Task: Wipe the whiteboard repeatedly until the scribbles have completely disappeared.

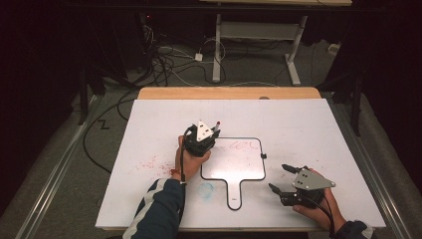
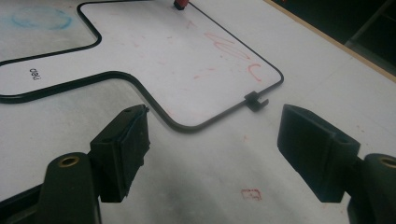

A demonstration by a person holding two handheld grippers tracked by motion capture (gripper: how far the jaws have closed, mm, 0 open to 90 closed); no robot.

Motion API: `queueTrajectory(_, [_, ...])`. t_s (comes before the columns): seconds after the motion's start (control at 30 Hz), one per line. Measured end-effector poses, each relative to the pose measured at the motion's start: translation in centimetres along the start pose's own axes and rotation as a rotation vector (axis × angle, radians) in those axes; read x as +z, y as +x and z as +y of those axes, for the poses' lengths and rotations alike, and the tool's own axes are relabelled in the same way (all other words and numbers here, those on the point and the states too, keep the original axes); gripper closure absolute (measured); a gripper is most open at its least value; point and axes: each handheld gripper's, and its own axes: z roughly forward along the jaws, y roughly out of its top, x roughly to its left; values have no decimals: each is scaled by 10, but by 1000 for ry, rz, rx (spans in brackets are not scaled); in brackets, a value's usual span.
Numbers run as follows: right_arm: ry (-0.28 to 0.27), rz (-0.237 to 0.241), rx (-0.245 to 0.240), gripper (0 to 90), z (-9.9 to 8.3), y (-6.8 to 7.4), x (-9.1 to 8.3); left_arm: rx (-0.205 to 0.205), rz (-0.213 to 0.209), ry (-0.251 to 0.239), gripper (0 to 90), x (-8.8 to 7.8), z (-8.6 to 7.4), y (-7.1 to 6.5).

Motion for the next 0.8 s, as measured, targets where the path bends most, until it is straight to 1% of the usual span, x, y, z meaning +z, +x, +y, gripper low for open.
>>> queueTrajectory(0.03, [0, -1, -1, 256, 0, 0, 0, -11, -11, -5, 783, 2, 1, -2])
queueTrajectory(0.07, [0, 1, 1, 255, 0, 0, 1, -5, -27, -7, 782, 4, 2, -7])
queueTrajectory(0.1, [2, 2, 1, 255, 0, 0, 1, 22, -44, -17, 782, 8, 4, -14])
queueTrajectory(0.13, [4, 4, 5, 255, 0, 1, 2, 41, -41, -11, 782, 10, 6, -19])
queueTrajectory(0.17, [5, 5, 3, 254, 0, 1, 2, 49, -56, -4, 782, 13, 8, -28])
queueTrajectory(0.2, [6, 4, 2, 255, 0, 1, 2, 56, -63, -2, 782, 15, 9, -31])
queueTrajectory(0.27, [3, 6, 3, 255, 0, 1, 1, 72, -57, 2, 782, 19, 11, -37])
queueTrajectory(0.33, [1, 7, 1, 254, 0, 0, 1, 77, -45, 4, 782, 20, 11, -36])
queueTrajectory(0.4, [2, 5, 3, 255, 0, 0, 0, 71, -16, 17, 782, 21, 10, -29])
queueTrajectory(0.43, [2, 4, 4, 255, -1, 0, 0, 53, -10, 20, 782, 20, 10, -23])
queueTrajectory(0.5, [2, 3, 4, 255, -1, -1, 0, -18, -8, 15, 782, 21, 9, -12])
queueTrajectory(0.53, [0, 3, 4, 255, -1, -1, 0, -34, -14, 10, 782, 22, 9, -11])
queueTrajectory(0.57, [-1, 4, 3, 255, 0, -1, 0, -29, -22, 10, 782, 23, 9, -13])
queueTrajectory(0.6, [-1, 3, 3, 254, 0, -1, 0, -15, -38, 12, 782, 25, 10, -17])
queueTrajectory(0.7, [-1, 6, 2, 255, 0, 0, 1, 13, -98, 3, 782, 33, 18, -34])
queueTrajectory(0.8, [4, 12, 4, 254, 0, 0, 2, 25, -136, 0, 782, 40, 23, -44])
